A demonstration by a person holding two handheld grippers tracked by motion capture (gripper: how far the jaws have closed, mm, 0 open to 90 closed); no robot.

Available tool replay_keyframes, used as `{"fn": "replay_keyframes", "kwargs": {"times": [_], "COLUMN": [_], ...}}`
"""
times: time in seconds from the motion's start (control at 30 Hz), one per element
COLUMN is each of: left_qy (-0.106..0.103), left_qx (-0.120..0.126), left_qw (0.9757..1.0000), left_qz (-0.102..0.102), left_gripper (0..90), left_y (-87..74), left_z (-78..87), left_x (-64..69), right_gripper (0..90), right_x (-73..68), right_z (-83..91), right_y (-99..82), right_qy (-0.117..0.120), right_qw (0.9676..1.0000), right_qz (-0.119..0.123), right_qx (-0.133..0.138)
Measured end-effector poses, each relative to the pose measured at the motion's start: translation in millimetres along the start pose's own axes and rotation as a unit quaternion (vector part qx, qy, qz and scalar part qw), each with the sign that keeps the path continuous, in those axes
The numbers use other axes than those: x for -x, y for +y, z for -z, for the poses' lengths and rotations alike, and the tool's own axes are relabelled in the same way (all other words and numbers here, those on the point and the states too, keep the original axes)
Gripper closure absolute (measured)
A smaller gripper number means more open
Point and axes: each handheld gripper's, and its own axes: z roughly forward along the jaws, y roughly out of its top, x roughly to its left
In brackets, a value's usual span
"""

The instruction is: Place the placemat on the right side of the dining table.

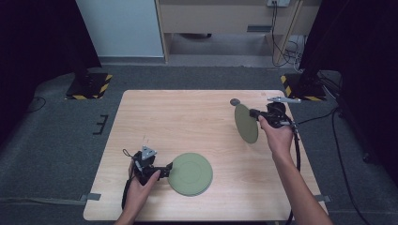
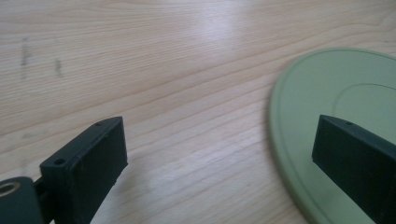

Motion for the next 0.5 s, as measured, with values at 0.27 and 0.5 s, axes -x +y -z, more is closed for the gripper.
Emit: {"fn": "replay_keyframes", "kwargs": {"times": [0.27, 0.5], "left_qy": [0.030, 0.040], "left_qx": [-0.002, -0.010], "left_qw": [0.9992, 0.9985], "left_qz": [0.027, 0.035], "left_gripper": [2.9, 2.9], "left_y": [-1.2, -3.1], "left_z": [6.2, 8.7], "left_x": [-26.0, -37.7], "right_gripper": [86.1, 86.1], "right_x": [1.1, 5.4], "right_z": [-2.5, -0.1], "right_y": [-1.1, -2.3], "right_qy": [-0.002, -0.004], "right_qw": [1.0000, 0.9999], "right_qz": [-0.006, -0.008], "right_qx": [0.001, 0.004]}}
